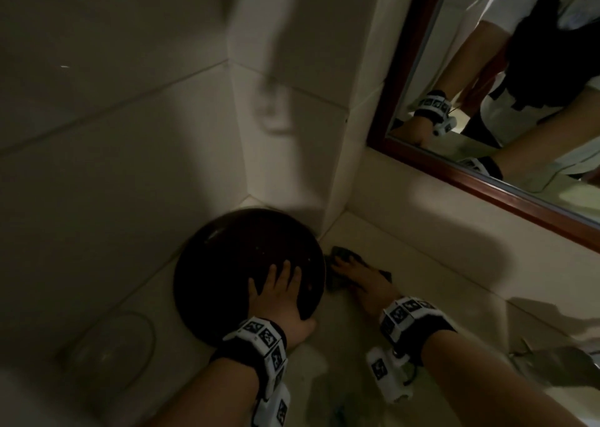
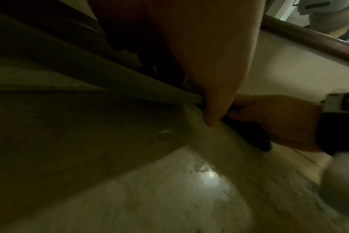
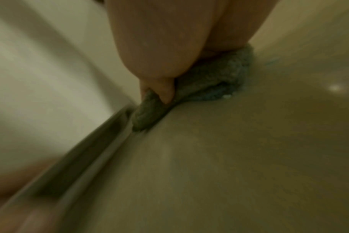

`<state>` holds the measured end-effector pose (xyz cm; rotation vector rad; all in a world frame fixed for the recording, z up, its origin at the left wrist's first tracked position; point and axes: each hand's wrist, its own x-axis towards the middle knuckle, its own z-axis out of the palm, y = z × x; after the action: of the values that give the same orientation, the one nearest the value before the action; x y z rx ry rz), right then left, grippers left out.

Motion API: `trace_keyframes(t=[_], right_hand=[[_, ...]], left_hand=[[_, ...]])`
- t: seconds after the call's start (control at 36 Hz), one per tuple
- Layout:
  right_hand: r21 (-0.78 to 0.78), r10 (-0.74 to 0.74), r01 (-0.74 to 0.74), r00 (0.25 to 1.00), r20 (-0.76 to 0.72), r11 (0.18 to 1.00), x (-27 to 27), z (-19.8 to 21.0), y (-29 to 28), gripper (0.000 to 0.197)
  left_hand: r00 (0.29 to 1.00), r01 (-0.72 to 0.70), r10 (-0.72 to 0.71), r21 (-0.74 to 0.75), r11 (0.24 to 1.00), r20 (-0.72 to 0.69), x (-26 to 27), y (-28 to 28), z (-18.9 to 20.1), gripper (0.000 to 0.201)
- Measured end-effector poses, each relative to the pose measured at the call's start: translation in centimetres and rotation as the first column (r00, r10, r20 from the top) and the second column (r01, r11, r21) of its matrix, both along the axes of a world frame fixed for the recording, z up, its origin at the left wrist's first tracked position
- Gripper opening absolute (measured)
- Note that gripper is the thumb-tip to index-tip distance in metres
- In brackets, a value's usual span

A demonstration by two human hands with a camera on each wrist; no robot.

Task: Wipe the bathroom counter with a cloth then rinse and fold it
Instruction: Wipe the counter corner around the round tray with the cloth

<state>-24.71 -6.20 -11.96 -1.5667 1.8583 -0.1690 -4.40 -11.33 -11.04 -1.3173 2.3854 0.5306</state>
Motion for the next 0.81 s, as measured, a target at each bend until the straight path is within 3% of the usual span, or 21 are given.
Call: trace_keyframes(t=[0.08, 0.14, 0.17, 0.22, 0.28, 0.33, 0.39, 0.44, 0.5, 0.56, 0.61, 0.64, 0.81], right_hand=[[-0.002, -0.014, 0.014, 0.984, 0.177, 1.0, 0.6, -0.7, 2.3, 0.048], [-0.092, -0.032, 0.052, 0.978, 0.204, 0.994, 1.1, -0.3, 3.6, 0.035], [-0.033, -0.114, 0.131, 0.945, 0.307, 0.991, 1.7, 0.1, 3.9, 0.028], [0.094, -0.286, 0.277, 0.826, 0.485, 0.956, 1.8, 0.4, 4.5, 0.029], [0.213, -0.447, 0.395, 0.74, 0.502, 0.893, 1.3, 1.2, 4.5, 0.031], [0.387, -0.635, 0.507, 0.553, 0.539, 0.77, 0.6, 2.7, 4.3, 0.027], [0.258, -0.621, 0.573, 0.637, 0.457, 0.778, -0.7, 4.0, 4.2, 0.025], [0.199, -0.723, 0.71, 0.585, 0.368, 0.676, -3.0, 4.4, 3.8, 0.02], [0.123, -0.783, 0.78, 0.58, 0.224, 0.613, -4.8, 3.8, 2.7, 0.031], [-0.006, -0.789, 0.808, 0.577, 0.211, 0.589, -5.7, 3.5, 1.5, 0.024], [-0.184, -0.718, 0.744, 0.669, 0.193, 0.643, -5.9, 3.8, 0.9, 0.025], [-0.203, -0.689, 0.712, 0.702, 0.181, 0.672, -5.7, 3.9, 0.4, 0.023], [-0.158, -0.466, 0.45, 0.881, -0.087, 0.879, -4.0, 0.0, -2.6, 0.042]], left_hand=[[1.0, 0.002, -0.002, 0.009, 1.0, 0.007, 0.0, -0.1, 0.1, 0.096], [1.0, 0.002, -0.002, 0.013, 1.0, -0.001, 0.0, -0.1, 0.2, 0.096], [1.0, 0.001, -0.001, 0.011, 1.0, -0.007, 0.0, -0.1, 0.3, 0.097], [1.0, 0.007, -0.007, 0.005, 1.0, 0.0, 0.0, -0.1, 0.4, 0.097], [1.0, 0.013, -0.013, 0.004, 1.0, 0.019, 0.0, -0.1, 0.4, 0.098], [1.0, 0.008, -0.008, 0.005, 1.0, 0.026, 0.0, -0.1, 0.3, 0.098], [1.0, 0.004, -0.004, 0.007, 1.0, 0.03, -0.1, -0.2, 0.3, 0.099], [0.999, 0.001, -0.001, 0.005, 1.0, 0.034, -0.1, -0.1, 0.3, 0.099], [0.999, -0.001, 0.001, 0.004, 1.0, 0.036, -0.1, -0.1, 0.4, 0.099], [0.999, -0.001, 0.001, 0.012, 1.0, 0.035, -0.1, -0.2, 0.4, 0.099], [0.999, -0.003, 0.002, 0.016, 1.0, 0.04, -0.2, -0.3, 0.4, 0.099], [0.999, -0.002, 0.002, 0.015, 1.0, 0.045, -0.2, -0.3, 0.3, 0.099], [0.999, 0.007, -0.007, -0.016, 1.0, 0.043, -0.1, -0.2, 0.1, 0.098]])
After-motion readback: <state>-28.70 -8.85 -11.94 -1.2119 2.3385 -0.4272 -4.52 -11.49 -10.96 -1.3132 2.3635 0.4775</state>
